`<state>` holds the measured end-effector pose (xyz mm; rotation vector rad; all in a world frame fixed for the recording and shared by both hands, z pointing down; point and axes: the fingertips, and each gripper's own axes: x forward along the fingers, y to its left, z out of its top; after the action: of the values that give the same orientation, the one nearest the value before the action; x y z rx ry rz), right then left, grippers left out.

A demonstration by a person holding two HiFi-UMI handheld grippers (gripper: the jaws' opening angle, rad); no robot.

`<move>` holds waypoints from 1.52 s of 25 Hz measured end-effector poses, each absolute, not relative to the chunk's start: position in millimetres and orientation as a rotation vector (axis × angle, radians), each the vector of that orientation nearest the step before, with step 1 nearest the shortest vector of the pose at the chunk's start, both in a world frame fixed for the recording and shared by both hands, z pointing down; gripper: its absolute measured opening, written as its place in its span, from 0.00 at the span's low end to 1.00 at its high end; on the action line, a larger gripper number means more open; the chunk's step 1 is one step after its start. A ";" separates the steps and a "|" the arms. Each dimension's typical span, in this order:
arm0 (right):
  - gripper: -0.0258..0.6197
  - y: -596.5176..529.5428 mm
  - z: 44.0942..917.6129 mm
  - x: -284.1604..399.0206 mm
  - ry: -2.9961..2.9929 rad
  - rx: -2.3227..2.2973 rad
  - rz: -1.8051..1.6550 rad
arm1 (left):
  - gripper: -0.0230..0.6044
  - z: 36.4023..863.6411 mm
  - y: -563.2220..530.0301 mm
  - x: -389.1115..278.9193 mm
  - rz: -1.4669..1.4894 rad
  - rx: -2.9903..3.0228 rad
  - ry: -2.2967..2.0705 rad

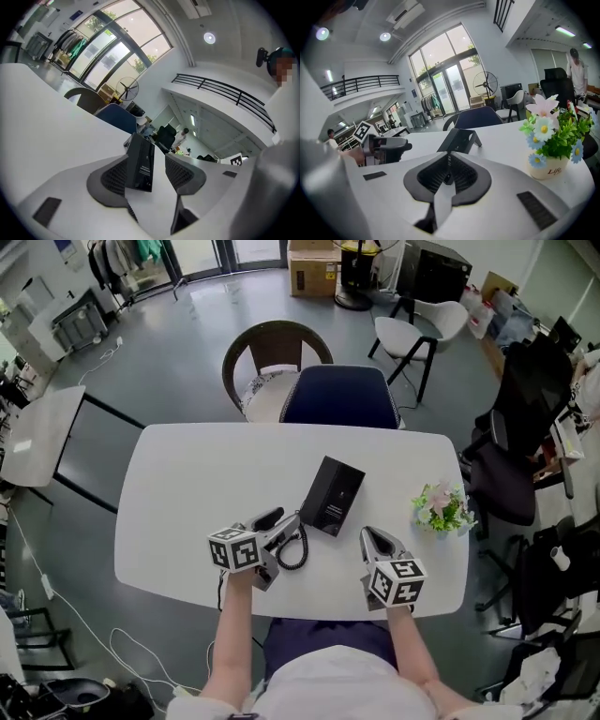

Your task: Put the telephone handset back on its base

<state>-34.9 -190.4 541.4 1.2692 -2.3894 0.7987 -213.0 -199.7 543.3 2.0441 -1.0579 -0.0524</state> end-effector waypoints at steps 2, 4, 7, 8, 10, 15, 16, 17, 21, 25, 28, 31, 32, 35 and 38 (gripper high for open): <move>0.10 -188.9 536.7 -34.0 -2.416 1.247 0.788 | 0.41 535.0 -179.5 -207.1 -0.065 2.056 -1.098; 0.10 -187.7 531.9 -31.3 -2.444 1.224 0.776 | 0.39 528.8 -164.6 -201.0 -0.070 2.066 -1.174; 0.10 -183.8 523.9 -26.6 -2.481 1.190 0.765 | 0.34 521.2 -147.1 -196.5 -0.048 2.068 -1.348; 0.10 -182.1 521.2 -24.6 -2.492 1.182 0.764 | 0.31 518.3 -141.3 -194.9 -0.037 2.069 -1.406; 0.10 -178.9 514.7 -20.6 -2.526 1.166 0.756 | 0.24 511.8 -130.5 -190.1 -0.014 2.078 -1.508; 0.10 -173.4 491.7 -11.4 -2.672 1.141 0.701 | 0.13 486.6 -110.8 -172.1 0.048 2.186 -1.686; 0.10 -172.5 487.0 -10.5 -2.699 1.137 0.682 | 0.11 481.0 -108.3 -169.3 0.057 2.207 -1.711; 0.10 -171.4 481.8 -9.8 -2.724 1.133 0.655 | 0.10 475.8 -106.3 -167.6 0.064 2.220 -1.734; 0.10 -167.6 455.5 -8.2 -2.813 1.132 0.521 | 0.06 452.7 -100.9 -167.1 0.090 2.250 -1.825; 0.10 -172.0 432.7 -2.3 -2.834 1.204 0.442 | 0.06 430.5 -101.6 -167.3 0.104 2.285 -1.896; 0.10 -176.1 422.2 4.2 -2.810 1.274 0.390 | 0.06 424.4 -106.1 -167.5 0.116 2.276 -1.924; 0.10 -179.3 419.7 8.9 -2.768 1.328 0.372 | 0.06 422.8 -110.2 -165.5 0.094 2.277 -1.890; 0.10 -180.0 420.4 9.3 -2.758 1.336 0.377 | 0.06 423.2 -111.8 -165.2 0.092 2.277 -1.877; 0.10 -180.5 423.1 9.7 -2.734 1.346 0.383 | 0.06 425.7 -116.6 -164.7 0.120 2.291 -1.855; 0.10 -180.0 423.7 9.6 -2.725 1.355 0.379 | 0.06 426.1 -120.3 -167.4 0.140 2.300 -1.855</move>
<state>9.6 -180.0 423.7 1.3550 -2.7249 0.3785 -167.4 -120.3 426.1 2.3004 -1.8548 0.1404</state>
